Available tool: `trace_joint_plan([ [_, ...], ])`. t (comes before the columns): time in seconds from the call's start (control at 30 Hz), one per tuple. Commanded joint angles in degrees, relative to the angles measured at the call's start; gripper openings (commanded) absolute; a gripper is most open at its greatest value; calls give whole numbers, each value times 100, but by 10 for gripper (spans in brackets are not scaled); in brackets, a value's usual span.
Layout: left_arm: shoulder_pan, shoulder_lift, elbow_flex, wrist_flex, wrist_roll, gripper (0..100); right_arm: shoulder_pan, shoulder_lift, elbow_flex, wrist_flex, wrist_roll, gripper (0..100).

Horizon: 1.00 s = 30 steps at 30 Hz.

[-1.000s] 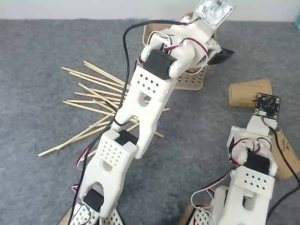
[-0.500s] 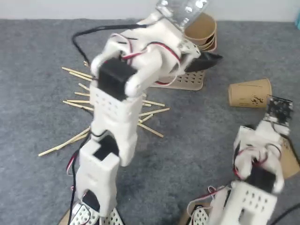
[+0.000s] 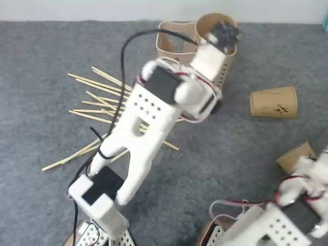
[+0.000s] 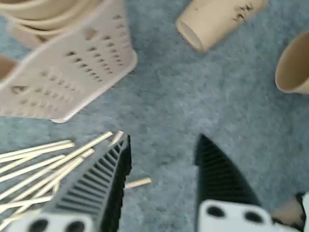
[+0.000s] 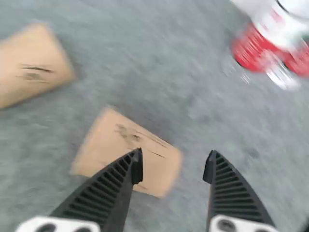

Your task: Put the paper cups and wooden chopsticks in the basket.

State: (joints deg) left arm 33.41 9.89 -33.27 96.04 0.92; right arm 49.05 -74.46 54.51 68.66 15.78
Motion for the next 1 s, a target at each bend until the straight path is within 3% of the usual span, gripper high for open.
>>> trace_joint_plan([
  [0.0, 360, -484, 919, -818, 70, 179, 919, 734, -563, -462, 299, 220],
  [0.13, 598, -510, 1622, -1547, 88, 206, 2018, 1437, -782, -1121, 484, 220],
  [0.27, 862, -466, 2035, -2251, 105, 218, 3055, 2273, -791, -2440, 484, 220],
  [0.43, 1292, -457, 2299, -2901, 105, 219, 3055, 3495, -791, -3064, 1160, 220],
  [0.73, 1055, -448, 2589, -3086, 949, 208, 2949, 4523, -624, -3248, 668, 219],
  [0.9, 1029, -519, 3196, -3182, 949, 20, 2730, 4497, -536, -3090, 360, 80],
  [0.97, 818, -545, 3292, -3015, 949, 16, 2466, 4470, -695, -2809, 369, 46],
])
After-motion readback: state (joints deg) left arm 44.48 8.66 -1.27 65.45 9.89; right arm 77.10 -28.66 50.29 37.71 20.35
